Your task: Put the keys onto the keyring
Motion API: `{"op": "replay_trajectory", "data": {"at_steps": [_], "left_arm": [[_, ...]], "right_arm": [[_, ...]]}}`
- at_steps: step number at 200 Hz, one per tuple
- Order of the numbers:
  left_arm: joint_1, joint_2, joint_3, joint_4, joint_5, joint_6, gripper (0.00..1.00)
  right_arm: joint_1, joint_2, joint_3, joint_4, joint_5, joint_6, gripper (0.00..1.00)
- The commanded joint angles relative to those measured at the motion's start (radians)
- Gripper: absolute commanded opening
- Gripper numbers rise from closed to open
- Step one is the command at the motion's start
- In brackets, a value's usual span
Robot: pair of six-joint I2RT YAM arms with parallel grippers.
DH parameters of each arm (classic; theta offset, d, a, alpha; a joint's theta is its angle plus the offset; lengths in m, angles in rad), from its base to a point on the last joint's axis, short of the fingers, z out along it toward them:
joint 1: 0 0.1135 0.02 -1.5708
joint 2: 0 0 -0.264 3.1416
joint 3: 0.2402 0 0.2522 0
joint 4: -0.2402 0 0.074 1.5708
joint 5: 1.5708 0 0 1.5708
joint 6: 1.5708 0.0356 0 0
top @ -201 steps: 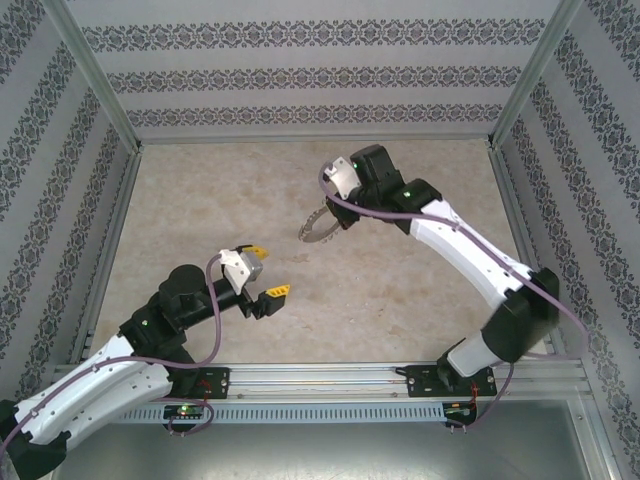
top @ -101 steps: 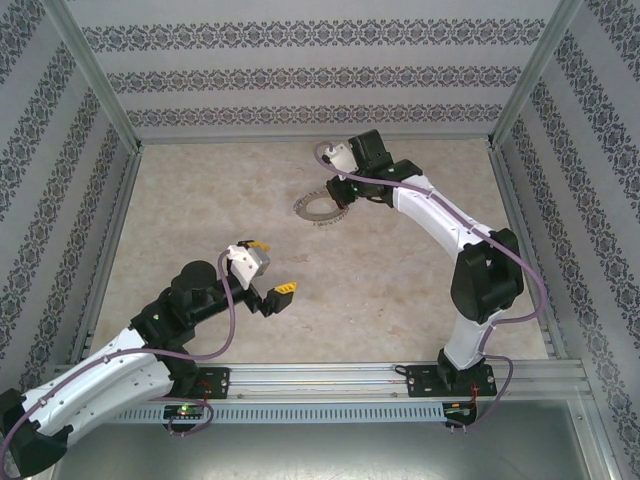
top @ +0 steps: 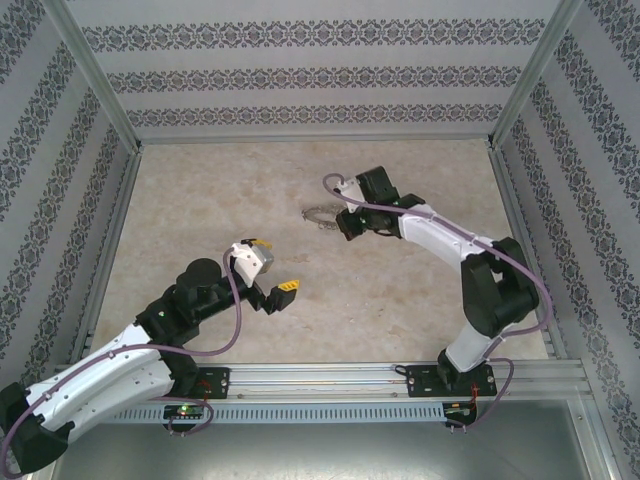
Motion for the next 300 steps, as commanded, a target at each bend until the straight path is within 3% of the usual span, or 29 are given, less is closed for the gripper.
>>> {"op": "replay_trajectory", "data": {"at_steps": [1, 77, 100, 143, 183, 219, 238, 266, 300], "left_arm": [[-0.01, 0.009, 0.001, 0.072, 0.005, -0.013, 1.0], [-0.01, 0.051, 0.016, 0.108, 0.022, -0.019, 1.0], [-0.01, 0.06, 0.015, 0.114, 0.023, -0.026, 1.0], [-0.01, 0.07, 0.014, 0.126, 0.02, -0.052, 1.0], [-0.01, 0.088, 0.034, 0.115, 0.006, -0.068, 1.0], [-0.009, 0.082, 0.039, 0.075, -0.046, -0.097, 1.0], [-0.005, 0.086, 0.034, 0.057, -0.098, -0.101, 1.0], [0.047, 0.11, 0.014, 0.034, -0.204, -0.168, 1.0], [0.26, 0.175, -0.028, 0.074, -0.179, -0.268, 1.0]], "right_arm": [[0.018, -0.082, -0.083, 0.079, 0.011, 0.056, 0.0], [0.043, -0.235, -0.373, 0.196, 0.045, 0.145, 0.0], [0.048, -0.261, -0.431, 0.222, 0.054, 0.166, 0.05], [0.048, -0.332, -0.521, 0.27, 0.077, 0.186, 0.2], [0.046, -0.457, -0.521, 0.223, 0.151, 0.173, 0.4], [0.043, -0.608, -0.529, 0.172, 0.215, 0.155, 0.71], [0.034, -0.688, -0.526, 0.134, 0.248, 0.138, 0.97], [-0.01, -0.792, -0.532, 0.105, 0.273, 0.13, 0.98], [-0.109, -0.917, -0.629, 0.187, 0.34, 0.114, 0.98]]}}
